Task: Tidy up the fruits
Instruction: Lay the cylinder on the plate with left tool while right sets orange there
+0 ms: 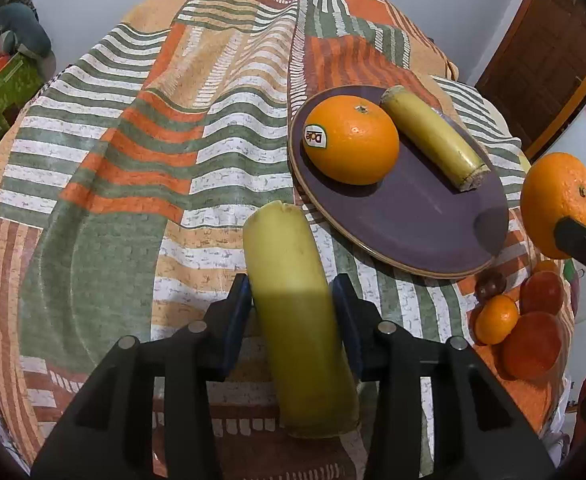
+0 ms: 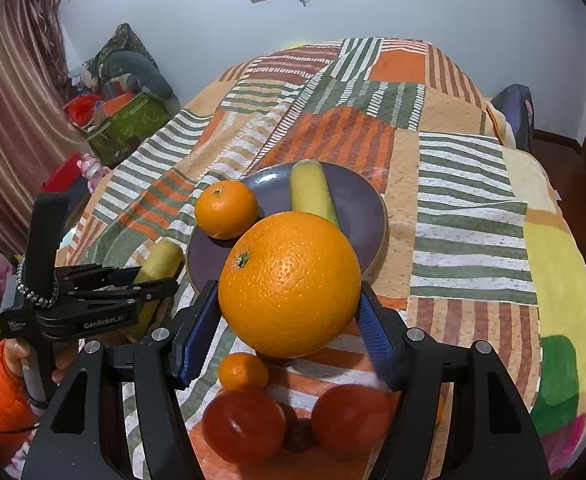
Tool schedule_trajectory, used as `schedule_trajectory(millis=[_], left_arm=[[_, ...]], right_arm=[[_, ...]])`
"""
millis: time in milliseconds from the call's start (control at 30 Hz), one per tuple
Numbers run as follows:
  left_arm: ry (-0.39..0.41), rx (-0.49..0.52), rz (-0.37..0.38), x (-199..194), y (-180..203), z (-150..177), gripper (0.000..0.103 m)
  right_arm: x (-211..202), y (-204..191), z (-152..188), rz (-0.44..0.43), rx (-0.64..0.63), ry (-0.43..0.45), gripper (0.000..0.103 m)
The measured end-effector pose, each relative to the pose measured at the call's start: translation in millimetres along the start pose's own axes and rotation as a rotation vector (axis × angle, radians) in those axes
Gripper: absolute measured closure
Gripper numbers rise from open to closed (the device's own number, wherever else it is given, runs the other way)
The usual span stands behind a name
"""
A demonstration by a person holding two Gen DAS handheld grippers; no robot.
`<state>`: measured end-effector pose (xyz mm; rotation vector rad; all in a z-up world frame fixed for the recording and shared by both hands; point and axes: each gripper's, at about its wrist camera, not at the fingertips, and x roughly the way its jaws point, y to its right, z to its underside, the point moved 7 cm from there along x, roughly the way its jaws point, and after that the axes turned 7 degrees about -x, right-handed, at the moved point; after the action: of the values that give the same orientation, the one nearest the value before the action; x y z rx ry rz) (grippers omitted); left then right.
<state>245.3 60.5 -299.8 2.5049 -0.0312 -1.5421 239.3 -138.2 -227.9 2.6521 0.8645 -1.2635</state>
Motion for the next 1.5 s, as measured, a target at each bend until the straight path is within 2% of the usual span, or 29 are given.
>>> schedule_trajectory(millis=[133,300,633,867,1067,1233,1500], left_arm=[[0.005,-0.015,0.014,-7.9,-0.3,-1.3,0.068],[0.054,0.004,0.006,-26.5,5.2,-5.7,0.068],[0.143,0.032,0.061,-65.7,33.3,-26.2,0.069],[0.182,0.071,0.117,-76.7,65.1,-41.3,0.069],[0.167,0.108,0.167,-67.4,97.0,-49.4,0.069],[0.145,0.145,0.179,-53.9,118.0,-51.0,0.069],[0.088,0.129,0.198,-25.6,125.2,-59.1,0.069]], right_arm=[[-3.7,5.0,-1.4,0.007,0.006,0.01,0.04],[-8.3,13.3,-5.0,0.022,0.018,0.027,0.04],[-16.0,28.4,-17.2,0.052,0.014,0.058,0.04],[-22.9,37.7,-27.7,0.072,0.002,0.084,0.04],[-22.0,48.4,-36.9,0.091,-0.014,0.092,0.04],[-13.7,54.7,-42.1,0.095,-0.032,0.083,0.04],[12.0,63.6,-50.4,0.099,-0.06,0.043,0.04]])
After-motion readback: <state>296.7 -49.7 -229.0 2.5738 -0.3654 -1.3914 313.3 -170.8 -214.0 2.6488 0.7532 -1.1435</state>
